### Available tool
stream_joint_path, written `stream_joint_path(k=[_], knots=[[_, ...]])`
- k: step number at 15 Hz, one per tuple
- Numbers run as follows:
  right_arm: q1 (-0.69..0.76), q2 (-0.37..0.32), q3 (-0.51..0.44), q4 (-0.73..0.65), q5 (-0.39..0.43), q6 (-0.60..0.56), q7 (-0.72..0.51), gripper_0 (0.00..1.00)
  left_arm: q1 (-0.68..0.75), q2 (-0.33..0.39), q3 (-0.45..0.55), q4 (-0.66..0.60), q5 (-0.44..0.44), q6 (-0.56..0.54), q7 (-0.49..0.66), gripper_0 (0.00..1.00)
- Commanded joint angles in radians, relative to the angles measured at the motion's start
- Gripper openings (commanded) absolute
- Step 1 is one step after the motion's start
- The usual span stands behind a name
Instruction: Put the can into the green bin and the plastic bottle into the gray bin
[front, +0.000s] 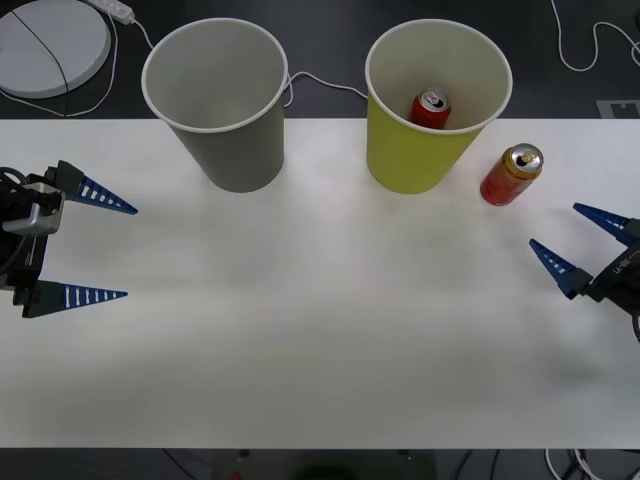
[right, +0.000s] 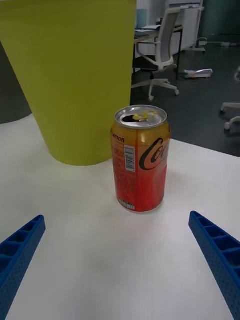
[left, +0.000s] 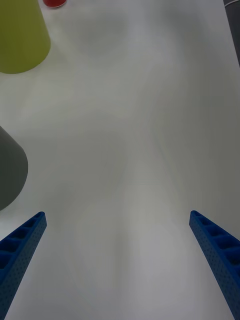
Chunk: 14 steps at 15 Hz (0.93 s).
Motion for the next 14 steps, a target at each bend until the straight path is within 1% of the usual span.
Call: stream_joint_path(k=[1, 3, 14], knots=[[-0.003, 0.026, 0.009, 0.000, -0.015, 0.043, 0.025, 1.00, 0.000, 0.000, 0.000, 0.000, 0.000, 0.000, 0.000, 1.00], [-0.011, 0.046, 0.026, 0.000, -0.038, 0.076, 0.040, 1.00, 0.000, 0.000, 0.000, 0.000, 0.000, 0.000, 0.000, 1.00], [-0.105, 0.158, 0.030, -0.005, -0.038, 0.288, 0.106, 1.00, 0.000, 0.000, 0.000, 0.000, 0.000, 0.000, 0.000, 1.00]])
